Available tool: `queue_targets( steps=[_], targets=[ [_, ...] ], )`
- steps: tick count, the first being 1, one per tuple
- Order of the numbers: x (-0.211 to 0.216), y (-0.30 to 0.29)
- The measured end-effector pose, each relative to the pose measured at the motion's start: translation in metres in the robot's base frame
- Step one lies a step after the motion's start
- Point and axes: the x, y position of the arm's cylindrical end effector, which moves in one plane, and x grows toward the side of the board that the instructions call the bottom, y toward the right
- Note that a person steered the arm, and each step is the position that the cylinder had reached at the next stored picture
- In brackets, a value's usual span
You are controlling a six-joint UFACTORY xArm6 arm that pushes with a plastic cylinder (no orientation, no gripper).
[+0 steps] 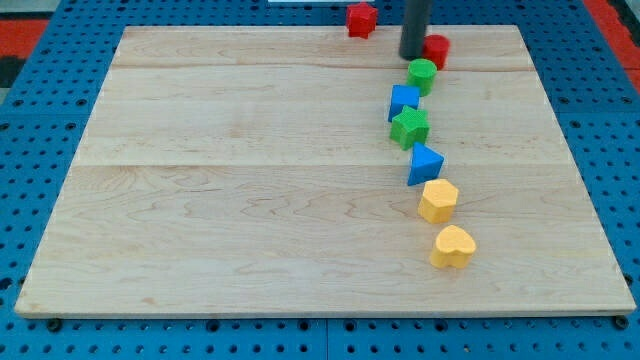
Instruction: Push the red circle into the green circle
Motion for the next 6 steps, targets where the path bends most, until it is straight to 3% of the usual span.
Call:
queue_targets(
  steps=[1, 4, 6],
  targets=[
    [0.008, -0.042],
    [0.006, -0.050],
    [-0.020, -0.042]
  ],
)
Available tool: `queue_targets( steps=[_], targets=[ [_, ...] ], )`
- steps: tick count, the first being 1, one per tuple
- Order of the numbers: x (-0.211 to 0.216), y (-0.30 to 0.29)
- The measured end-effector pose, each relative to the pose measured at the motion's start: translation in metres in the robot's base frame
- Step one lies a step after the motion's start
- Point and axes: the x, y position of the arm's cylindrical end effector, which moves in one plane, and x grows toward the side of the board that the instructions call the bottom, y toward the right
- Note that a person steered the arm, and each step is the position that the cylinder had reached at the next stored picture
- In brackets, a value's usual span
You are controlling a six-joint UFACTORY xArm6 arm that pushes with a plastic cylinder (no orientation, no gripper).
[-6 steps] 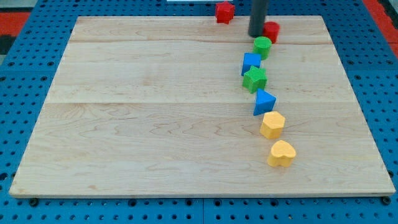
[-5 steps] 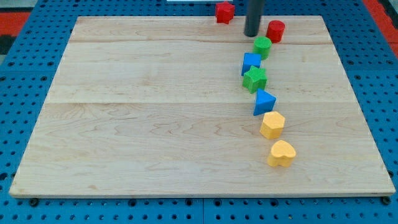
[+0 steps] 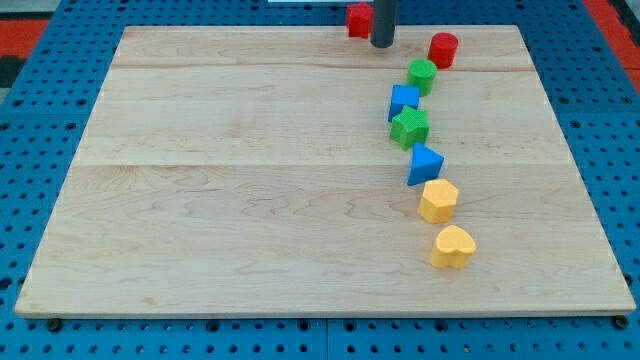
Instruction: Push the red circle into the green circle
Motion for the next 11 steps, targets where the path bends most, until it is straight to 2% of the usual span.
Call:
queue_targets(
  steps=[1, 2, 3, 4, 5, 6, 7, 8, 9, 11],
  targets=[
    [0.004, 0.049],
    [0.028, 0.073],
    [0.037, 0.059],
    [0.010, 0.065],
    [-0.023, 0.116],
    [-0.024, 0.138],
    [0.022, 0.136],
    [0.065, 0.082],
    [0.089, 0.040],
    [0.118, 0.033]
  ],
)
